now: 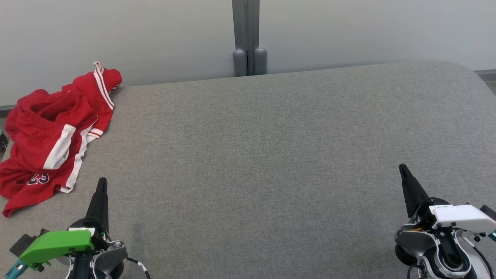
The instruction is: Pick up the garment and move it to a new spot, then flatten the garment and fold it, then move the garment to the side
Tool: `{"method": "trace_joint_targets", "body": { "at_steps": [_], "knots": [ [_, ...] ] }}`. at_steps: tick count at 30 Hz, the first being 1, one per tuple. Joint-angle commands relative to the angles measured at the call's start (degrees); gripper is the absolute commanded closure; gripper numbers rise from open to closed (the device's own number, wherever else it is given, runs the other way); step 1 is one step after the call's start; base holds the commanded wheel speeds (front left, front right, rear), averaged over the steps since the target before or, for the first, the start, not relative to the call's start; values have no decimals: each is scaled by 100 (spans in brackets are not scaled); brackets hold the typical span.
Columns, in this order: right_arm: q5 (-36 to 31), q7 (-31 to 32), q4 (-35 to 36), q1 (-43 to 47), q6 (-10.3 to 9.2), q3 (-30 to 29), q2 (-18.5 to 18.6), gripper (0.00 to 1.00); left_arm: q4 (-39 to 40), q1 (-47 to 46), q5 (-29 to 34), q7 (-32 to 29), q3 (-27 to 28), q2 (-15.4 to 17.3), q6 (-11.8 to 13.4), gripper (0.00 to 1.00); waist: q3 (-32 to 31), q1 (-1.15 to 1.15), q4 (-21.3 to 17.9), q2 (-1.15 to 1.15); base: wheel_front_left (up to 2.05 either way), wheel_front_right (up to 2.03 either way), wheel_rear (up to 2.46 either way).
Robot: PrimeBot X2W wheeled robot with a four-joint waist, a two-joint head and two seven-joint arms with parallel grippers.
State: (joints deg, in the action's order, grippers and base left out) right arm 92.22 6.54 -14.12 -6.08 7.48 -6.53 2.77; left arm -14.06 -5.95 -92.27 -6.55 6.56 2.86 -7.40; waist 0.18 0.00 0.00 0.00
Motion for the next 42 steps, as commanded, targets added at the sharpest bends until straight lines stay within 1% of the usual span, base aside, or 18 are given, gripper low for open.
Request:
{"method": "trace_joint_targets", "body": {
  "at_steps": [1, 18, 19, 23, 32, 36, 42],
  "knots": [
    [40, 12, 26, -32, 3, -4, 23, 100, 7, -65, -27, -9, 4, 3, -31, 100, 0, 0, 0, 0, 0, 0, 0],
    [40, 12, 26, -32, 3, -4, 23, 100, 8, -65, -28, -9, 4, 3, -31, 100, 0, 0, 0, 0, 0, 0, 0],
    [-1, -1, -3, 0, 0, 1, 0, 0, -2, 1, -1, 1, 0, 0, 0, 0, 0, 0, 0, 0, 0, 0, 0],
    [-6, -14, -180, 147, -1, 25, -50, 0, -180, 141, 3, 19, -29, -37, 11, 0, 0, 0, 0, 0, 0, 0, 0],
    [-219, -272, -107, 197, -1, 166, -41, 0, -43, 218, 231, 277, -195, -31, 8, 0, 1, 0, 0, 0, 0, 0, 0],
    [-423, -379, -42, 212, -1, 180, -38, 0, 49, 242, 529, 384, -212, -28, 18, 0, 1, 0, 0, 0, 0, 0, 0],
    [-955, -533, 113, 235, 0, 212, -32, 0, 258, 272, 1123, 536, -302, -24, 148, 0, 0, 0, -1, 0, 0, 0, 0]
  ]
}}
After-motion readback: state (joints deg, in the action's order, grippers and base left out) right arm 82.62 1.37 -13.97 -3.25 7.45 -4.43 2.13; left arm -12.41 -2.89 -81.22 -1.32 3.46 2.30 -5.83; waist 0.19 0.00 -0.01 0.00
